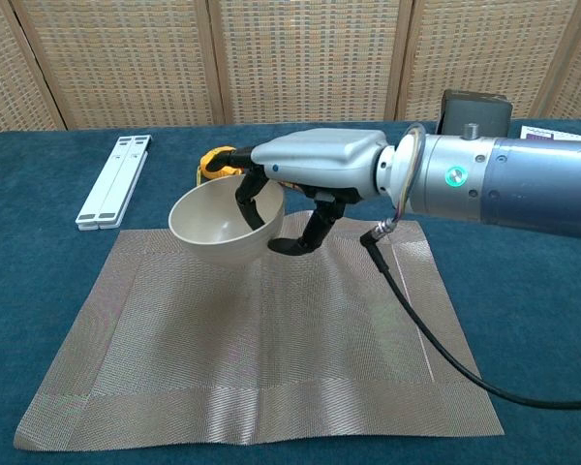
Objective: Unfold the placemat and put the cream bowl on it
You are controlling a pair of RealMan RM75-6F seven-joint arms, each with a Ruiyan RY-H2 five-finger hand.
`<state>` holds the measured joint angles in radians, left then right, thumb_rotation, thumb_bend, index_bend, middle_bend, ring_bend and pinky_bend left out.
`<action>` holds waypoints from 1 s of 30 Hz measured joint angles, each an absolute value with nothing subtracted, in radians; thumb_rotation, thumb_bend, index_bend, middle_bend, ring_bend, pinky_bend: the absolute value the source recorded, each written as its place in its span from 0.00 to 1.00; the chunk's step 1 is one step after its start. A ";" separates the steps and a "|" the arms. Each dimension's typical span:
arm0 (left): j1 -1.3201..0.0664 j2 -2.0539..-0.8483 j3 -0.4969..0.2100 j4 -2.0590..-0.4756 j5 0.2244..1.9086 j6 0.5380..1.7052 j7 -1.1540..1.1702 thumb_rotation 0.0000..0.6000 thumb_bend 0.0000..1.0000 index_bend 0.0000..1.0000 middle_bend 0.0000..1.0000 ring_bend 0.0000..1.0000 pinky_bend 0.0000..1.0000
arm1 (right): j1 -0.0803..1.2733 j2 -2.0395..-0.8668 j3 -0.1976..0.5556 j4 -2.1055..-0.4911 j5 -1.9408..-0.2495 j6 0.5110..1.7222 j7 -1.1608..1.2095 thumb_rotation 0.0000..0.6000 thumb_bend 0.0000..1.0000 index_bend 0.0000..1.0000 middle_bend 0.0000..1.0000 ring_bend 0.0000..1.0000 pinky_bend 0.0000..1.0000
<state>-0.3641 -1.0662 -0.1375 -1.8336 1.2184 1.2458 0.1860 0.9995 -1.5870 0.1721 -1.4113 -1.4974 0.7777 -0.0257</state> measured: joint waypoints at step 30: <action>-0.365 -1.072 -0.131 -1.838 1.227 1.240 0.201 1.00 0.00 0.00 0.00 0.00 0.00 | 0.968 -1.657 0.083 -1.347 -1.478 0.773 -0.068 1.00 0.00 0.12 0.00 0.00 0.00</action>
